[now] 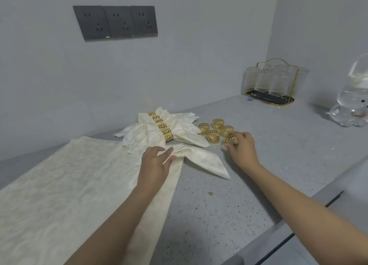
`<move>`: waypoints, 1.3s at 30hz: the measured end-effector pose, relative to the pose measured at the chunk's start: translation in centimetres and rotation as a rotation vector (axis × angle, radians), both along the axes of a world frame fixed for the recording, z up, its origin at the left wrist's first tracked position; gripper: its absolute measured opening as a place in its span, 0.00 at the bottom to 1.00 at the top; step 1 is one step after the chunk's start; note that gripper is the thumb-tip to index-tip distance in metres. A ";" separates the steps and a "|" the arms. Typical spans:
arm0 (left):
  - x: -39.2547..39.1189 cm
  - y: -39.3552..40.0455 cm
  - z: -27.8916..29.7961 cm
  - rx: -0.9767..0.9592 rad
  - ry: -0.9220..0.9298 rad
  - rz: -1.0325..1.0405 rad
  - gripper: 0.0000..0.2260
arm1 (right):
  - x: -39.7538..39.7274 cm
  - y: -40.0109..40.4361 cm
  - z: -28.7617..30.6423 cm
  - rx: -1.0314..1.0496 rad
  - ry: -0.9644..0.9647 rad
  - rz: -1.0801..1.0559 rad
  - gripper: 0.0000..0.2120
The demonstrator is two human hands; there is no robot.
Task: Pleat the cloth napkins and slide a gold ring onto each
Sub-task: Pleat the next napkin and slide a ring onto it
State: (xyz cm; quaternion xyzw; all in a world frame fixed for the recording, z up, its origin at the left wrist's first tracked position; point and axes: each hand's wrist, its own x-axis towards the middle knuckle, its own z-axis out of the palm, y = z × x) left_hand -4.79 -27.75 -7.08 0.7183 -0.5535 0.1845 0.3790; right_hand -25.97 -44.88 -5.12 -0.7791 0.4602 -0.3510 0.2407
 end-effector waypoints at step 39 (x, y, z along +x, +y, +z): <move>2.5 19.0 1.8 -0.127 0.368 0.221 0.12 | 2.4 20.1 1.0 0.689 -0.491 0.612 0.20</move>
